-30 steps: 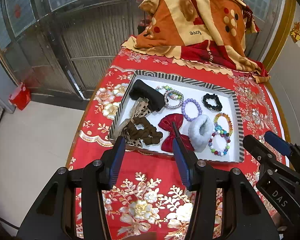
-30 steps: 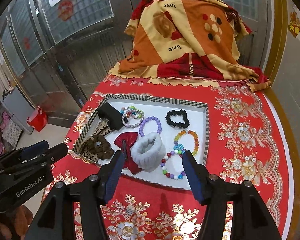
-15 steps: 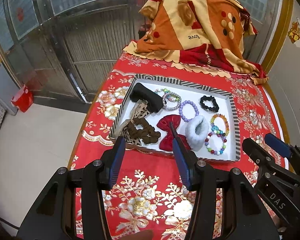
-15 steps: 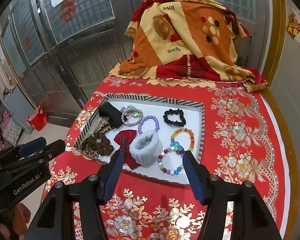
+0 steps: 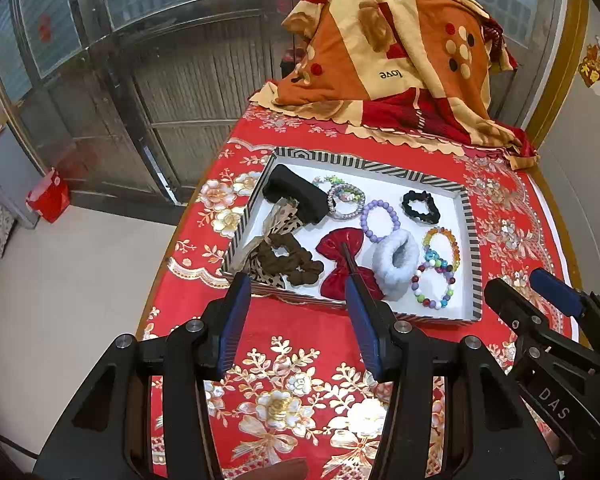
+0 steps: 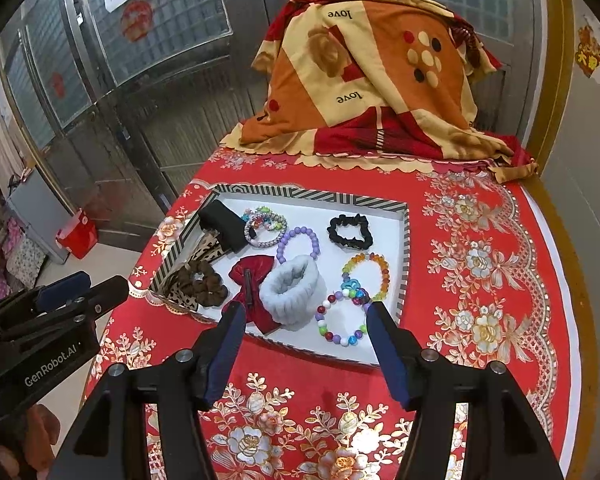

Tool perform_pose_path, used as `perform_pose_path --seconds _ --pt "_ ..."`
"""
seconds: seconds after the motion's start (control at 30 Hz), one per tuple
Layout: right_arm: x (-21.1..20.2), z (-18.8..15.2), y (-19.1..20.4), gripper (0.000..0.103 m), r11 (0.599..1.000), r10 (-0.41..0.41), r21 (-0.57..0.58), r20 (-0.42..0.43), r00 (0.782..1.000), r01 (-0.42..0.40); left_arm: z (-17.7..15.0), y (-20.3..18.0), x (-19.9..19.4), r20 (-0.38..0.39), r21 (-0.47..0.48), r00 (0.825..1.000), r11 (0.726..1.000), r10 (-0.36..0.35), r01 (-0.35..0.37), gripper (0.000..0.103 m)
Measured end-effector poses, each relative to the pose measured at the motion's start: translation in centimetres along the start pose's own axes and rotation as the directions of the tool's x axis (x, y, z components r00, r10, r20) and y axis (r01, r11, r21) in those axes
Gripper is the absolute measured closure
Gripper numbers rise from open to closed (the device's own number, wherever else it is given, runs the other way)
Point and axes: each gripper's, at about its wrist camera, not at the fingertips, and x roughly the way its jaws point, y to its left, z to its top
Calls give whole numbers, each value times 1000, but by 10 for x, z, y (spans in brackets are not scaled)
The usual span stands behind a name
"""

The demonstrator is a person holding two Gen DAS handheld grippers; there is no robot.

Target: Organize jewelry

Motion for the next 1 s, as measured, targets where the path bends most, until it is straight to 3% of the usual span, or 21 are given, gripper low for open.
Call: perform_pose_path --seconds 1.0 --pt "11 2 0 40 1000 8 -13 -25 1000 -9 2 0 7 13 18 1000 1000 9 -10 54"
